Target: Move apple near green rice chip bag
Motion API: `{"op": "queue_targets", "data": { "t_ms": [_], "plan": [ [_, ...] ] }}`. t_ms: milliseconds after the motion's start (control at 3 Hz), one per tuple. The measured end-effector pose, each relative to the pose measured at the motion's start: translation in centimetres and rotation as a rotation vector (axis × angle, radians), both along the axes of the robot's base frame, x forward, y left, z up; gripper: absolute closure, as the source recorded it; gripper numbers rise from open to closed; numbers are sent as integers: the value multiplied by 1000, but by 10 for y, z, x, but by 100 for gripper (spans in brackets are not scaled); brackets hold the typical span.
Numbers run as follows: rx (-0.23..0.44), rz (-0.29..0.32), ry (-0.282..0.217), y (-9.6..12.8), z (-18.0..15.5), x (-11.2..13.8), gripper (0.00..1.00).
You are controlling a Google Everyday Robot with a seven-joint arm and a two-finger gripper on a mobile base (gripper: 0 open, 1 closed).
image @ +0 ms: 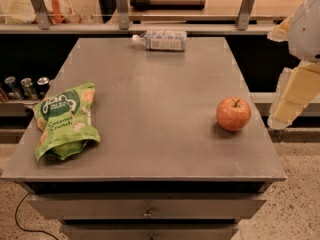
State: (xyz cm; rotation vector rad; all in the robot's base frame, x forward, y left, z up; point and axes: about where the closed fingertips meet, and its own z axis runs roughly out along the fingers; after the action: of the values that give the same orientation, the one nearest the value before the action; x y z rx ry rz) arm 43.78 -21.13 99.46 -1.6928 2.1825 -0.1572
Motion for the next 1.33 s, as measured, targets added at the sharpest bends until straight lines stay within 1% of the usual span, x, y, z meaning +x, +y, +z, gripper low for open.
{"op": "queue_targets", "data": {
  "t_ms": [333,667,1000,1333],
  "plan": [
    [0,0,0,0,0,0,0],
    [36,-4,0,-2,-1,2,0],
    [121,19,32,2,-22,13,0],
    [248,44,67,11,-49,29,0]
  ]
}}
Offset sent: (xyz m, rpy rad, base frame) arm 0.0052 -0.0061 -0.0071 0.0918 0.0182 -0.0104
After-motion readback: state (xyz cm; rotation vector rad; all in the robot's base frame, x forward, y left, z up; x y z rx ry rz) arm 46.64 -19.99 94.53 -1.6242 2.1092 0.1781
